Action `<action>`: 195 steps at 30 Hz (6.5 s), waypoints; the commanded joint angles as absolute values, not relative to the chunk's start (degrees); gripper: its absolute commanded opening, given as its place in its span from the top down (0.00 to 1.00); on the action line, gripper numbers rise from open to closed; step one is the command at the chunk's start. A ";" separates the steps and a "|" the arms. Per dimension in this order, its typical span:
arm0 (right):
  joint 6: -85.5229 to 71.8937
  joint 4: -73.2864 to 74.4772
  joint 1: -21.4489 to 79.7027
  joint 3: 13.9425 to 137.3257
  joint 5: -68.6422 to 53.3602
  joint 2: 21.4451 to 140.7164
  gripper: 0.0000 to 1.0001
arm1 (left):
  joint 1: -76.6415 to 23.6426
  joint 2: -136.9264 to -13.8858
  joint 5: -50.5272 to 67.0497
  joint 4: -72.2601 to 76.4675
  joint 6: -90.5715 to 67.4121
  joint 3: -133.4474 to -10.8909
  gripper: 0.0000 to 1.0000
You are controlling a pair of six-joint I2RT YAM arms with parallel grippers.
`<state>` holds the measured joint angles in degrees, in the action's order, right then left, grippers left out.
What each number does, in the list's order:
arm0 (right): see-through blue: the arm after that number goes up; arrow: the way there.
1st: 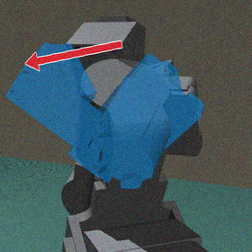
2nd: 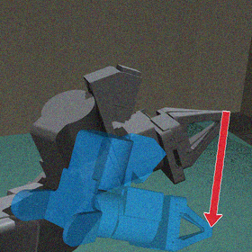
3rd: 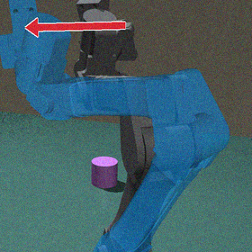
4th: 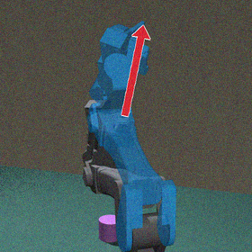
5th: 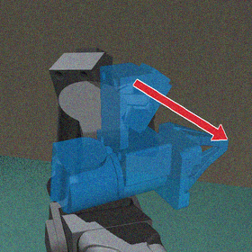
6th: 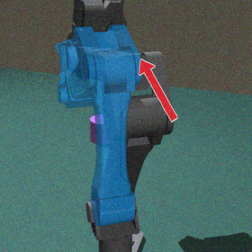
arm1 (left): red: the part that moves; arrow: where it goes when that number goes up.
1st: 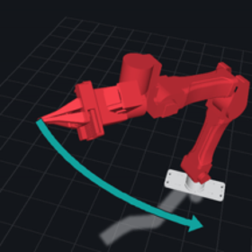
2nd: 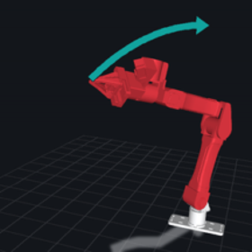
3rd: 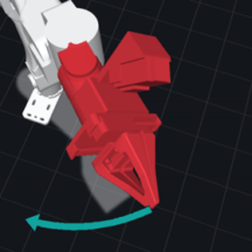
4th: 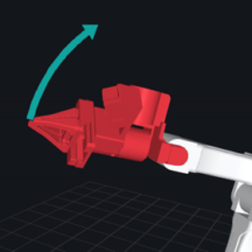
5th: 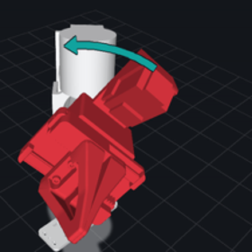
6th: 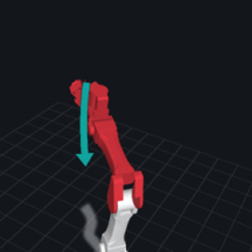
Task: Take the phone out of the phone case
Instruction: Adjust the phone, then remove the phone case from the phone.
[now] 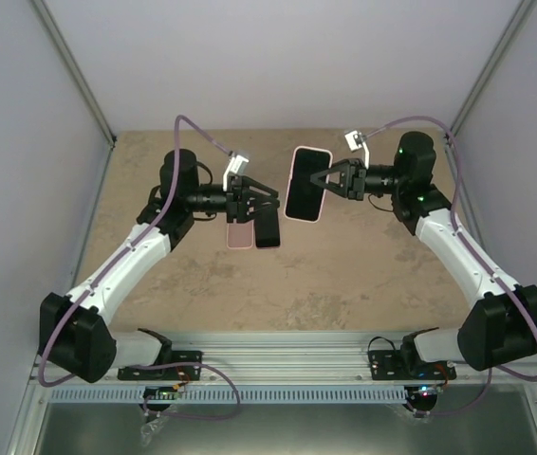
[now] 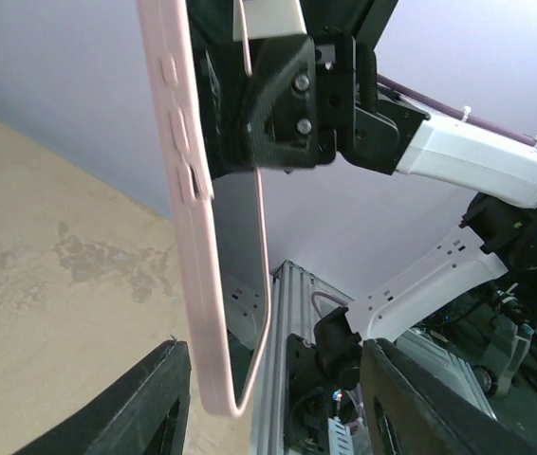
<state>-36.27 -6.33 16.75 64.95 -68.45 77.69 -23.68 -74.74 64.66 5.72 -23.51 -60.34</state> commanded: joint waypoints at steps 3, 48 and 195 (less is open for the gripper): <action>-45.91 -18.16 15.44 64.56 -70.65 75.75 1.00 | -23.81 -71.98 66.05 11.22 -25.31 -57.40 0.48; -61.21 -35.40 15.26 60.45 -74.39 74.31 0.99 | -26.63 -75.40 52.95 0.27 -15.14 -59.46 0.72; 42.49 4.81 54.60 67.16 20.38 81.79 0.43 | -19.46 -79.96 48.32 19.49 -65.01 -53.36 1.00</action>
